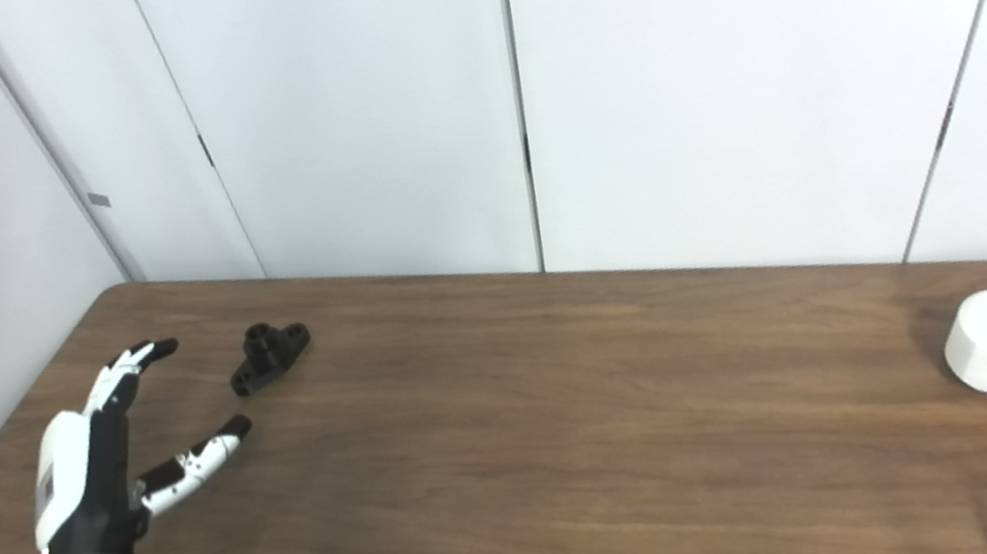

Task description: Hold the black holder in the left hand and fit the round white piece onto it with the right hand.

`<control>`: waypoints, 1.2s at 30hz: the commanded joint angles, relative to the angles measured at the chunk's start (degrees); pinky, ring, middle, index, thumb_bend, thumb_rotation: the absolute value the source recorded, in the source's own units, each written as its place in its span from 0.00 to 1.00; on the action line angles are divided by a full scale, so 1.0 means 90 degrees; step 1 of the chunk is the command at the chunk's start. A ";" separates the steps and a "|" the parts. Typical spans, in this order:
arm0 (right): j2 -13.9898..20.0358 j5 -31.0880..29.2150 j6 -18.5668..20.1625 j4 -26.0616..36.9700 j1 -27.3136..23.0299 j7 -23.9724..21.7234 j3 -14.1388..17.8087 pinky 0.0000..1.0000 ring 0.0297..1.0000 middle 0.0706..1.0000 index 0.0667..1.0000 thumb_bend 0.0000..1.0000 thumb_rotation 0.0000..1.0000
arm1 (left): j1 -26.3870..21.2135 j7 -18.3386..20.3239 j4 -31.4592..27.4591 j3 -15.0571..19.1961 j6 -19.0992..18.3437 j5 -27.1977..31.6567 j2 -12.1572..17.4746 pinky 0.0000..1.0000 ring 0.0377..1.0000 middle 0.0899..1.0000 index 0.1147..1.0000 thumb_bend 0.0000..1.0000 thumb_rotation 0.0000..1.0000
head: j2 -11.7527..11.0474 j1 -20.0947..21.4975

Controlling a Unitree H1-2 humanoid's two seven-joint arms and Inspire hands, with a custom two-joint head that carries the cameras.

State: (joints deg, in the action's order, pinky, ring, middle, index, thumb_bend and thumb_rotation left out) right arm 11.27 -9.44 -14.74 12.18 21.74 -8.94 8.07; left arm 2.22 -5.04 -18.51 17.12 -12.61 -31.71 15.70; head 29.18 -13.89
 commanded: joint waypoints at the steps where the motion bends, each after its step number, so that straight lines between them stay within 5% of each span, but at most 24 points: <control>1: 0.0032 0.0057 0.0056 -0.0041 0.0030 -0.0009 -0.0048 1.00 1.00 1.00 1.00 0.66 1.00 | -0.0287 -0.0218 0.0076 0.0009 0.0064 -0.0122 0.0211 0.92 0.97 0.92 0.82 0.79 0.28 | 0.0001 -0.0001; 15: 0.0032 0.0083 0.0265 0.0084 0.0110 0.0022 -0.0045 1.00 1.00 1.00 1.00 0.68 1.00 | -0.1401 -0.0706 0.2004 -0.0684 -0.0078 -0.0744 0.0789 0.93 0.95 0.89 0.77 0.87 0.35 | 0.0054 0.0078; 23: 0.0013 0.0112 0.0247 0.0109 0.0122 0.0025 -0.0052 1.00 1.00 1.00 1.00 0.67 1.00 | -0.2066 -0.0525 0.2567 -0.0869 -0.0812 -0.0408 0.0649 0.87 0.93 0.88 0.75 0.87 0.31 | 0.0070 0.0067; 36: -0.0026 0.0049 0.0259 0.0197 0.0180 0.0045 -0.0087 1.00 1.00 1.00 1.00 0.66 1.00 | -0.2690 -0.0944 0.3907 -0.1371 -0.1164 -0.0532 0.0869 0.96 0.96 0.90 0.74 0.87 0.31 | 0.0107 0.0096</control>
State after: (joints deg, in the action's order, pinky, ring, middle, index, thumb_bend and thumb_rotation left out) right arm 11.22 -8.51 -13.36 13.44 22.38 -8.40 7.75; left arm -18.91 -11.41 17.03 5.03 -23.10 -34.98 21.33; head 29.97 -13.01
